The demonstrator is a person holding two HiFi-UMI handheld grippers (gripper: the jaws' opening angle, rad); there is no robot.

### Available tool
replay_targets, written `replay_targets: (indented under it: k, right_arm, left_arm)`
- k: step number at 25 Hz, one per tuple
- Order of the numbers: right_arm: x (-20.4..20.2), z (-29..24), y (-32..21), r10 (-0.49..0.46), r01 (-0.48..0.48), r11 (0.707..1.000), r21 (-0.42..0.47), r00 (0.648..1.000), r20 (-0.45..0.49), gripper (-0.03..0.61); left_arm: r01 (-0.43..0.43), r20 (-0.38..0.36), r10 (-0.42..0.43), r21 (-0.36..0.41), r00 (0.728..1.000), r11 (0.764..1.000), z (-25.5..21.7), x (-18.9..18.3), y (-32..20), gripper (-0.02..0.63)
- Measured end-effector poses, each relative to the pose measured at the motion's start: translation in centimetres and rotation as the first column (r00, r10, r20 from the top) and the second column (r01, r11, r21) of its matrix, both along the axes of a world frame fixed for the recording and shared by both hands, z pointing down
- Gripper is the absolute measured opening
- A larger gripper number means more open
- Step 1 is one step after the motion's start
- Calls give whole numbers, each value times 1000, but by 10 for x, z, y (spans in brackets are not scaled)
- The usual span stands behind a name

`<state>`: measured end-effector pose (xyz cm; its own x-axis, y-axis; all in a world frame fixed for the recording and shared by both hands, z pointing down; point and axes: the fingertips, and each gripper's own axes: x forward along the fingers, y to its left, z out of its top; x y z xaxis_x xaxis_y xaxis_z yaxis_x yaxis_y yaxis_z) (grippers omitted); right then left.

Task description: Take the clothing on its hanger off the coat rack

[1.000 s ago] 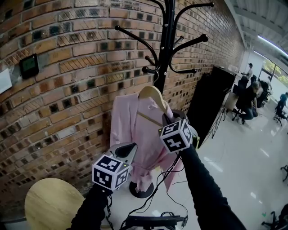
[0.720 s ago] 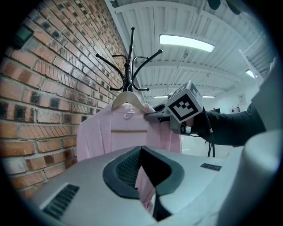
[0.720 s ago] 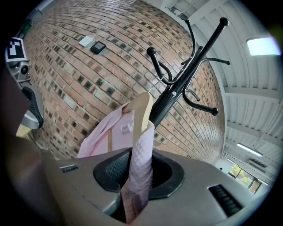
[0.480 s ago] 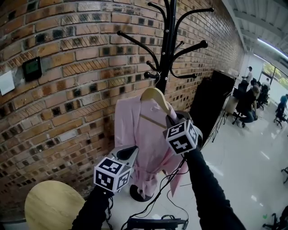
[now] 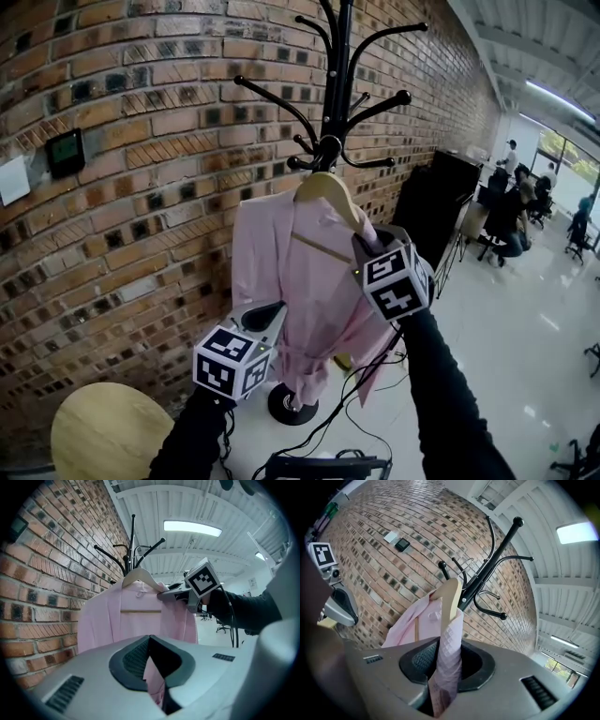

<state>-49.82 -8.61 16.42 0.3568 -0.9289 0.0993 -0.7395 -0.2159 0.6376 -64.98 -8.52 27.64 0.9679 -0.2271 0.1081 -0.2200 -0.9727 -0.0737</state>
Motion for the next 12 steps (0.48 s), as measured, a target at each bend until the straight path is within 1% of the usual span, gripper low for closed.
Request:
replay_targets:
  k: [7,12]
  right_arm:
    - [-1,-3,36,-46,46,999,-5,999,7,76]
    - [12,3,77,-44,44,999,-17,999,3,77]
  left_arm:
    - [-25,2,25,8,1000,1000,-5,9,11,0]
    - [-95,11,95,25,995,995,-7,33,35,0]
